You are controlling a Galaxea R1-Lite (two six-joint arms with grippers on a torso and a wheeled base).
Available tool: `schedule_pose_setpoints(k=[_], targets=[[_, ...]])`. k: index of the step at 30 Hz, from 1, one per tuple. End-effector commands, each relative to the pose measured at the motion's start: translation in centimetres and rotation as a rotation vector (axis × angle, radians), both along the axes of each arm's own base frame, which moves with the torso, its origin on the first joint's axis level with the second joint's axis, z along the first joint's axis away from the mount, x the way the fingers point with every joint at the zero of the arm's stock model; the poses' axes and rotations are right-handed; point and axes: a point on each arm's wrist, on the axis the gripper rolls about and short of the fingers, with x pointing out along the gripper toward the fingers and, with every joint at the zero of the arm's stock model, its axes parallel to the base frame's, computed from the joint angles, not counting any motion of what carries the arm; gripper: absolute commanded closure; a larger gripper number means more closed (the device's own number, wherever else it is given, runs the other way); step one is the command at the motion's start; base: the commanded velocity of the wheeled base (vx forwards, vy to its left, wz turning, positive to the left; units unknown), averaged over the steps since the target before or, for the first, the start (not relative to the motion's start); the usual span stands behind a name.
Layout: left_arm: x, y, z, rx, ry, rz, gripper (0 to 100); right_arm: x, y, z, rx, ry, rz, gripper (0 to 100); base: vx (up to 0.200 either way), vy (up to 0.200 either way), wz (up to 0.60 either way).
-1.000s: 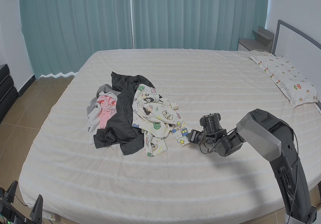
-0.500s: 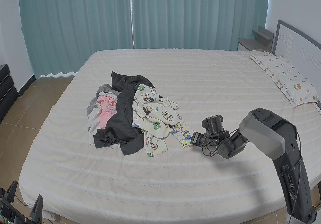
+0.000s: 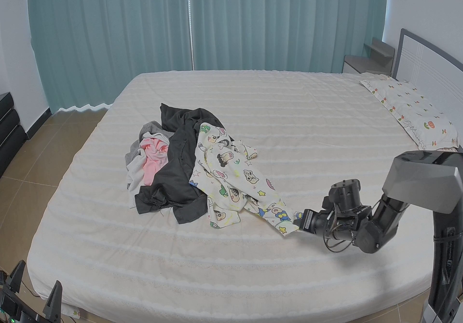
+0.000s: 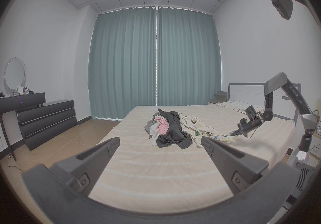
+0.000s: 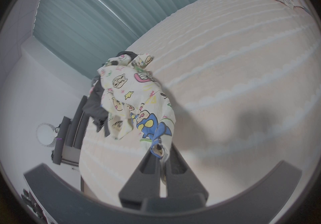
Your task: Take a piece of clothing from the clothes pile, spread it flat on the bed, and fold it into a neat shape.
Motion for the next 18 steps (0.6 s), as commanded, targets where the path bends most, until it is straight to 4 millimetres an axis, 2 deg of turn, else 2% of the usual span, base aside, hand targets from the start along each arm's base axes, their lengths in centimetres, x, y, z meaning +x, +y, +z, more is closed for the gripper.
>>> schedule_pose_setpoints(k=[1,5,10,11,12,14,16,17,18], targets=[[0.0,0.0,-0.5,0.0,0.002,-0.002,0,-6.6,-2.2,6.4,0.095,-0.132,0.11,100,0.0,0.0,0.0],[0.0,0.0,-0.5,0.049,-0.001,-0.001,0,-9.8,-3.1,9.6,0.157,-0.216,0.175,100,0.0,0.0,0.0],[0.0,0.0,-0.4,0.061,-0.009,-0.002,0,-12.5,-4.1,13.4,0.21,-0.356,0.2,100,0.0,0.0,0.0],[0.0,0.0,-0.4,0.061,-0.009,-0.002,0,-12.5,-4.1,13.4,0.21,-0.356,0.2,100,0.0,0.0,0.0],[-0.9,0.0,3.3,0.022,-0.16,-0.006,0,-13.3,-4.2,14.7,0.23,-0.407,0.214,100,0.0,0.0,0.0],[-1.6,0.1,9.5,-0.073,-0.266,-0.053,0,-14.1,-4.2,16.1,0.257,-0.47,0.24,100,0.0,0.0,0.0],[-0.1,-0.2,11.7,-0.031,-0.205,-0.19,0,-14.9,-3.9,17.9,0.296,-0.547,0.28,100,0.0,0.0,0.0],[0.2,-0.3,11.9,-0.014,-0.191,-0.228,0,-15.1,-3.8,18.4,0.306,-0.566,0.291,100,0.0,0.0,0.0],[1.7,-0.6,12.3,0.012,-0.123,-0.333,0,-15.7,-3.5,19.7,0.335,-0.621,0.321,100,0.0,0.0,0.0]])
